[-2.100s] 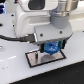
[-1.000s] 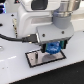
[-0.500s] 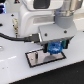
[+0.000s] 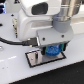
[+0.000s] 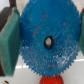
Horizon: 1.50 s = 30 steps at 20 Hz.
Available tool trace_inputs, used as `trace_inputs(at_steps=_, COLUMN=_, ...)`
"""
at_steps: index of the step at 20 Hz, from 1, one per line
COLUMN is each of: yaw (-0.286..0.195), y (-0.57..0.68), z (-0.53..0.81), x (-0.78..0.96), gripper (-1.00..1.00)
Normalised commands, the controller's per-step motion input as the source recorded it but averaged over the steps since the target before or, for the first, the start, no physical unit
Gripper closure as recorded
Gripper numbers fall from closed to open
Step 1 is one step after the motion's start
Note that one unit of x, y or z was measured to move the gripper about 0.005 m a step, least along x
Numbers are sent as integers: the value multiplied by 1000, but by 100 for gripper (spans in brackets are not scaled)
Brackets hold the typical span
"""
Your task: Insert the blue gear onto the right peg, followed by the red gear
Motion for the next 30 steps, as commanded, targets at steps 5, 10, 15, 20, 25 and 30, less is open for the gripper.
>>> trace_inputs(at_steps=5, yaw=0, y=-12, z=-217, x=178, gripper=100)
trace_inputs(at_steps=10, yaw=0, y=28, z=-108, x=64, gripper=100)
trace_inputs(at_steps=15, yaw=0, y=171, z=486, x=-70, gripper=-100)
trace_inputs(at_steps=20, yaw=0, y=144, z=542, x=-165, gripper=-100)
trace_inputs(at_steps=25, yaw=0, y=84, z=246, x=-436, gripper=-100)
trace_inputs(at_steps=30, yaw=0, y=49, z=34, x=-572, gripper=-100)
